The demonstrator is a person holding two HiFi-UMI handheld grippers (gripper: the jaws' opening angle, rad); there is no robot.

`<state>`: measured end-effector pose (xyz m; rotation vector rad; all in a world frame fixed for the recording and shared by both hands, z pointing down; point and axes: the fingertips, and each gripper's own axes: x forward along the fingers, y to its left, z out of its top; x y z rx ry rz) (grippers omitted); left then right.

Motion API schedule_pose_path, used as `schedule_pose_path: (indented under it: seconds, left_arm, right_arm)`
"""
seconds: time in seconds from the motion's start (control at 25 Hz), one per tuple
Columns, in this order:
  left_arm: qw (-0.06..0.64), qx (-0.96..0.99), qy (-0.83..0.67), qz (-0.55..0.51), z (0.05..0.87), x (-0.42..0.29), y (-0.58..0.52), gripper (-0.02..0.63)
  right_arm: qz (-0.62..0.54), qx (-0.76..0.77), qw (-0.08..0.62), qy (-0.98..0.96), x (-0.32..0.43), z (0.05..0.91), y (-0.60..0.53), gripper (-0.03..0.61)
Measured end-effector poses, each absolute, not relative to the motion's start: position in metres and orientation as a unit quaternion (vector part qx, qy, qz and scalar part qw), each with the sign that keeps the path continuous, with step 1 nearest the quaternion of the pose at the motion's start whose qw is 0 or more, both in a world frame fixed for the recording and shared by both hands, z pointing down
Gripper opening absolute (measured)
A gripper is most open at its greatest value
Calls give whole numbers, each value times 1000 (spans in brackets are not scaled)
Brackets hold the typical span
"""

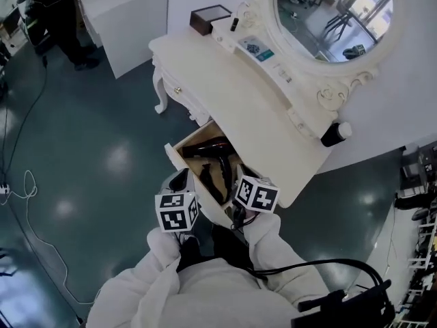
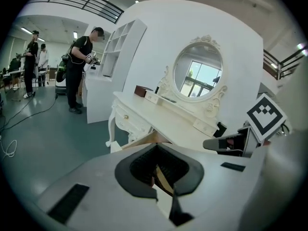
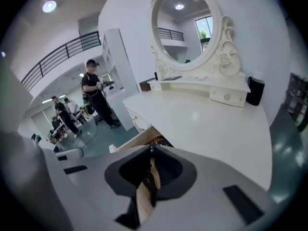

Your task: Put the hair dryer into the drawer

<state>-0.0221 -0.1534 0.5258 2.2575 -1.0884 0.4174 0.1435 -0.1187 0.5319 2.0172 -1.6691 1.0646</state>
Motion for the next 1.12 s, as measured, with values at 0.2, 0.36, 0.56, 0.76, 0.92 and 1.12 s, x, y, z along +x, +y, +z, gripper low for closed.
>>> schedule_pose_path:
  seconds: [0.2,0.36,0.56,0.76,0.92,1.12]
  left_arm:
    - [279,864,-388,160,512,-13,-152,-6]
    - [266,874,-373,163,504,3,-147,-6]
    - [252,879,-366,172,500,23,-137,-6]
    - [256,874,-373,177,499,38,-127,-6]
    - [242,873,-385,178,492,47,-123,-6]
    - [223,873,-397,178,483,52,-124,-6]
  right_arm:
    - [382,703,102,-590,147,515,-100,63]
    - [365,709,79,-599,157,493,-94,63]
    - [356,708,78,-605,172,485,-83,63]
    - [360,694,89,-617,184,489,-74,63]
    - [358,685,87,-629,191,488,-77,63]
    - [350,670,74,-651,187,482,-87,63]
